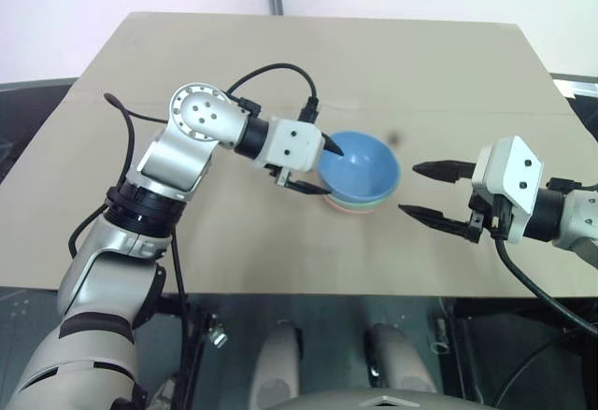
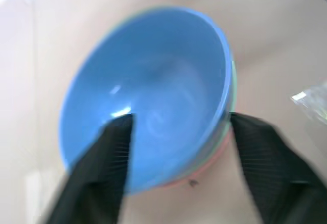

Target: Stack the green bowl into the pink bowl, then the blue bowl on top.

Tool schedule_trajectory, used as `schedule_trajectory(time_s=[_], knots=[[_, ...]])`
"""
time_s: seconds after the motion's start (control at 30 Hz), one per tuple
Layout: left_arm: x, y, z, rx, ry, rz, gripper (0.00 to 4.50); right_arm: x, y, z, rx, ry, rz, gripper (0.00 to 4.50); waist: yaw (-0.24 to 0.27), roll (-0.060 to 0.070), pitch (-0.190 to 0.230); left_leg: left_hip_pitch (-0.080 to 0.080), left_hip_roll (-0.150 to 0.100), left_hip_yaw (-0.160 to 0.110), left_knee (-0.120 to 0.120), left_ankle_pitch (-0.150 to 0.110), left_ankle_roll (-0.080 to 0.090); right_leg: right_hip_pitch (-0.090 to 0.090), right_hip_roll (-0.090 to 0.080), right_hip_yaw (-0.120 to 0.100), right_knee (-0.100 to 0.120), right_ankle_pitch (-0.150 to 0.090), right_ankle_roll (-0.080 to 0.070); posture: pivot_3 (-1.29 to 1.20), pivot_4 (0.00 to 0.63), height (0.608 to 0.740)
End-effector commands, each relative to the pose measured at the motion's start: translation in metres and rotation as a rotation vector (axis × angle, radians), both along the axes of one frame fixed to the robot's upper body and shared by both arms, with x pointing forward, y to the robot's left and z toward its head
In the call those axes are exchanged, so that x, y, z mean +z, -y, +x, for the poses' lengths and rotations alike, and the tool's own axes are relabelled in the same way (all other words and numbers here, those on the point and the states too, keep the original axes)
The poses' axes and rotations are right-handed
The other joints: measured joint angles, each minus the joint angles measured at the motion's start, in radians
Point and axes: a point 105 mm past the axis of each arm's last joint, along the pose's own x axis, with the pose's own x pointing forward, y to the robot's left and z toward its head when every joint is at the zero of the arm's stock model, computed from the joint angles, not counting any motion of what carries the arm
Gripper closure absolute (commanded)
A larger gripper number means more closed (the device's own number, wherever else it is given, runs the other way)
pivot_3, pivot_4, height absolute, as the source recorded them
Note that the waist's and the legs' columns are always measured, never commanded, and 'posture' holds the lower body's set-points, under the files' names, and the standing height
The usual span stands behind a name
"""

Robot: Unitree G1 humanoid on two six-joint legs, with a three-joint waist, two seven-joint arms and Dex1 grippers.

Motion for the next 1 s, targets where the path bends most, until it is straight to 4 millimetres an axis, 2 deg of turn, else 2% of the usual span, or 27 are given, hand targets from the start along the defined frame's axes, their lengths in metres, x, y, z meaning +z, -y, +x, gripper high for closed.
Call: schedule_trajectory(time_s=[0.03, 0.17, 0.23, 0.33, 0.4, 0.53, 0.63, 0.67, 0.7, 0.73, 0.77, 0.83, 1.0], knots=[[0.027, -0.012, 0.002, 0.078, 0.033, -0.091, 1.35, 0.009, 0.002, -0.004, -0.014, 0.047, 0.003, 1.39, -0.003, 0.0, 0.0, 0.0, 0.0, 0.0, 0.0, 0.0, 0.0, 0.0, 0.0, 0.0, 0.0, 0.0, 0.0, 0.0, 0.15, 0.74], [0.038, -0.047, -0.002, 0.273, -0.05, -0.2, 1.35, 0.006, 0.003, 0.0, -0.02, 0.024, 0.021, 1.39, -0.021, 0.0, 0.0, 0.0, 0.0, 0.0, 0.0, 0.0, 0.0, 0.0, 0.0, 0.0, 0.0, 0.0, 0.0, 0.0, 0.15, 0.74], [0.041, -0.057, -0.005, 0.35, -0.073, -0.275, 1.35, 0.005, 0.003, 0.002, -0.028, 0.018, 0.03, 1.39, -0.024, 0.0, 0.0, 0.0, 0.0, 0.0, -0.001, 0.0, 0.0, 0.0, 0.0, 0.0, 0.0, 0.0, 0.0, 0.0, 0.15, 0.74], [0.04, -0.074, -0.025, 0.379, -0.145, -0.495, 1.35, 0.001, 0.001, 0.003, -0.019, -0.043, 0.093, 1.39, -0.024, 0.0, 0.0, 0.0, 0.0, -0.001, 0.0, 0.0, 0.0, 0.001, 0.0, -0.001, 0.0, 0.0, 0.0, 0.0, 0.15, 0.74], [0.032, -0.094, -0.039, 0.448, -0.09, -0.557, 1.35, -0.001, 0.003, 0.004, -0.025, -0.059, 0.104, 1.39, -0.03, 0.0, 0.0, 0.0, 0.0, 0.0, 0.0, 0.0, 0.0, 0.001, -0.001, 0.0, 0.0, 0.0, 0.0, 0.0, 0.15, 0.74], [0.005, -0.12, -0.068, 0.577, -0.223, -0.6, 1.35, -0.007, 0.017, 0.006, -0.07, -0.1, 0.094, 1.39, -0.023, 0.0, 0.0, 0.001, 0.001, 0.0, -0.001, 0.0, 0.0, 0.0, 0.0, 0.0, 0.001, 0.0, 0.0, 0.0, 0.15, 0.74], [-0.008, -0.131, -0.088, 0.63, -0.346, -0.63, 1.35, -0.013, 0.028, 0.002, -0.071, -0.173, 0.091, 1.39, -0.013, -0.002, -0.001, 0.001, 0.0, 0.0, 0.0, 0.0, 0.0, 0.001, -0.001, 0.0, 0.0, 0.0, 0.0, 0.0, 0.15, 0.74], [-0.011, -0.135, -0.094, 0.64, -0.385, -0.635, 0.94, -0.013, 0.03, -0.001, -0.065, -0.205, 0.11, 0.82, -0.011, -0.002, -0.001, 0.001, 0.0, 0.0, 0.0, 0.0, 0.0, 0.001, -0.001, -0.001, 0.0, 0.0, 0.0, 0.0, 0.15, 0.74], [-0.013, -0.139, -0.099, 0.645, -0.413, -0.65, 0.84, -0.014, 0.032, -0.004, -0.061, -0.225, 0.107, 0.62, -0.011, -0.002, -0.001, 0.002, 0.0, 0.0, 0.0, 0.0, 0.0, 0.002, -0.001, -0.001, 0.0, 0.0, 0.0, 0.0, 0.15, 0.74], [-0.014, -0.14, -0.102, 0.648, -0.434, -0.661, 0.57, -0.015, 0.034, -0.006, -0.063, -0.234, 0.1, 0.18, -0.012, -0.002, -0.001, 0.002, 0.0, 0.0, 0.0, 0.0, 0.0, 0.002, -0.001, -0.001, 0.0, 0.0, 0.0, 0.0, 0.15, 0.74], [-0.015, -0.141, -0.103, 0.659, -0.432, -0.661, 0.06, -0.015, 0.036, -0.007, -0.068, -0.233, 0.092, 0.0, -0.011, -0.002, -0.001, 0.003, 0.0, 0.0, 0.0, 0.0, 0.0, 0.002, -0.001, 0.0, 0.0, -0.001, 0.0, 0.0, 0.15, 0.74], [-0.02, -0.147, -0.096, 0.734, -0.356, -0.646, 0.02, -0.013, 0.039, -0.005, -0.096, -0.189, 0.079, 0.0, -0.011, -0.002, -0.001, 0.004, 0.0, 0.0, 0.0, 0.0, 0.0, 0.002, -0.001, 0.0, 0.0, -0.001, 0.0, 0.0, 0.15, 0.74], [-0.024, -0.142, -0.098, 0.707, -0.417, -0.643, 0.02, -0.014, 0.042, -0.004, -0.118, -0.19, 0.066, 0.0, -0.016, -0.003, -0.002, 0.004, 0.0, 0.001, 0.0, 0.0, 0.0, 0.002, -0.001, 0.001, 0.0, -0.001, 0.001, 0.0, 0.15, 0.74]])
